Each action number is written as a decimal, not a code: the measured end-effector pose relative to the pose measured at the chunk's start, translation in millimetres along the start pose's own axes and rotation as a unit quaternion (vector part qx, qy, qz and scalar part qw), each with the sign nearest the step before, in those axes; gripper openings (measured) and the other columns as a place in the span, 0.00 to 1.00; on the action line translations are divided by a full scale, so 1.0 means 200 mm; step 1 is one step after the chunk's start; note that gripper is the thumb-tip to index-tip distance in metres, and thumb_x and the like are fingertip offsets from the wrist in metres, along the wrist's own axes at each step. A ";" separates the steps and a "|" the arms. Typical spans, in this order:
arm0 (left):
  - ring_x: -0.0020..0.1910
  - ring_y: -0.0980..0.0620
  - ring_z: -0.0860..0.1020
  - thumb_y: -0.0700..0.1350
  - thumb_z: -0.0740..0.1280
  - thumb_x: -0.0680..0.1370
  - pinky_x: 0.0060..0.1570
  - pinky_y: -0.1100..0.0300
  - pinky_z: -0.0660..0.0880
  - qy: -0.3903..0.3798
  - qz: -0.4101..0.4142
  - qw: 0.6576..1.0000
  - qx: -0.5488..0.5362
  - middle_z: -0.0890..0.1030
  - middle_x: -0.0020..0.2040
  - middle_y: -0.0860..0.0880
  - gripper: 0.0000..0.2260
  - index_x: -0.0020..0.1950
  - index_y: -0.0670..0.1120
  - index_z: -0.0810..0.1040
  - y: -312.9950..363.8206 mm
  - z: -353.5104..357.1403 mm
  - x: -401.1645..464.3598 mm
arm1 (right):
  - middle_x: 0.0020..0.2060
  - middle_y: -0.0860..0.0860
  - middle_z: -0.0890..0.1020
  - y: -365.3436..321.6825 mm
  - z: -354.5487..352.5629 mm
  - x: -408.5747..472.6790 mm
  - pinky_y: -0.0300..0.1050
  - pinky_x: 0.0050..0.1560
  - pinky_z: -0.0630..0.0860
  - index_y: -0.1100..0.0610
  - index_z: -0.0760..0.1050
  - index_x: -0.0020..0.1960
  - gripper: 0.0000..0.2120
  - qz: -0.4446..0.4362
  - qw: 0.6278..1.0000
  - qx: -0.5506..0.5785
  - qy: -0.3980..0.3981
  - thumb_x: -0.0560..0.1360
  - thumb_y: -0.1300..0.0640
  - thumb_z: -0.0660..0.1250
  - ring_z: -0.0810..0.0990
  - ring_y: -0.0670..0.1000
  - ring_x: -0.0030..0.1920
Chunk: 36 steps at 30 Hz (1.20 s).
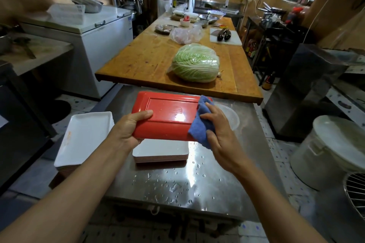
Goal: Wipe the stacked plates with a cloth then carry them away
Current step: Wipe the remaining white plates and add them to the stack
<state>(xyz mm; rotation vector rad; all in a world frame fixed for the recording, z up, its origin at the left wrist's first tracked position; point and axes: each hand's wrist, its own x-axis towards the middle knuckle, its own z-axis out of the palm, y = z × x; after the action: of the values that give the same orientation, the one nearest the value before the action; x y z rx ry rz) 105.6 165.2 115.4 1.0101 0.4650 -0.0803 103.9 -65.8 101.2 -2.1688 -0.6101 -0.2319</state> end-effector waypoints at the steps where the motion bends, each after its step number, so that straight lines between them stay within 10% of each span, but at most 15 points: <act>1: 0.26 0.54 0.81 0.35 0.67 0.73 0.29 0.61 0.79 0.009 -0.005 1.000 -0.009 0.82 0.29 0.48 0.05 0.46 0.43 0.77 0.00 0.01 0.00 | 0.70 0.46 0.62 0.00 0.02 -0.02 0.42 0.73 0.55 0.60 0.69 0.62 0.18 -0.013 1.000 -0.004 0.014 0.72 0.66 0.56 0.58 0.50 0.73; 9: 0.32 0.52 0.80 0.41 0.69 0.74 0.28 0.63 0.78 0.039 0.012 0.998 -0.053 0.81 0.39 0.45 0.05 0.48 0.43 0.76 -0.05 0.08 -0.04 | 0.68 0.54 0.71 -0.04 0.19 -0.05 0.62 0.70 0.61 0.61 0.71 0.66 0.22 -0.086 0.983 -0.146 0.072 0.73 0.69 0.67 0.62 0.58 0.72; 15: 0.36 0.50 0.81 0.48 0.63 0.79 0.42 0.58 0.79 -0.007 0.033 0.995 -0.091 0.81 0.43 0.41 0.15 0.54 0.36 0.77 -0.08 0.10 -0.06 | 0.69 0.52 0.71 -0.25 0.38 0.02 0.54 0.72 0.56 0.57 0.70 0.68 0.22 -0.117 0.983 -0.131 0.056 0.73 0.61 0.65 0.64 0.55 0.72; 28: 0.32 0.51 0.83 0.51 0.66 0.76 0.32 0.60 0.79 0.085 0.098 0.991 -0.025 0.84 0.37 0.45 0.12 0.48 0.43 0.78 0.02 -0.18 -0.11 | 0.73 0.52 0.63 -0.17 0.36 0.25 0.50 0.72 0.55 0.55 0.66 0.70 0.20 -0.035 0.985 -0.171 -0.006 0.80 0.52 0.56 0.59 0.52 0.73; 36: 0.34 0.51 0.84 0.52 0.67 0.75 0.29 0.59 0.78 0.101 0.067 0.988 -0.094 0.85 0.37 0.47 0.11 0.51 0.46 0.78 0.08 -0.41 -0.11 | 0.52 0.59 0.77 -0.11 0.47 0.21 0.35 0.47 0.62 0.63 0.73 0.59 0.11 0.051 0.996 -0.027 0.062 0.79 0.65 0.57 0.74 0.57 0.52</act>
<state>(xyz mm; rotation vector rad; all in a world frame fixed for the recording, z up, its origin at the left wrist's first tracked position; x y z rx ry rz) 62.1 239.2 101.4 0.8638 0.5773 0.1845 123.6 33.1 74.0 -2.2105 -0.4265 -0.3292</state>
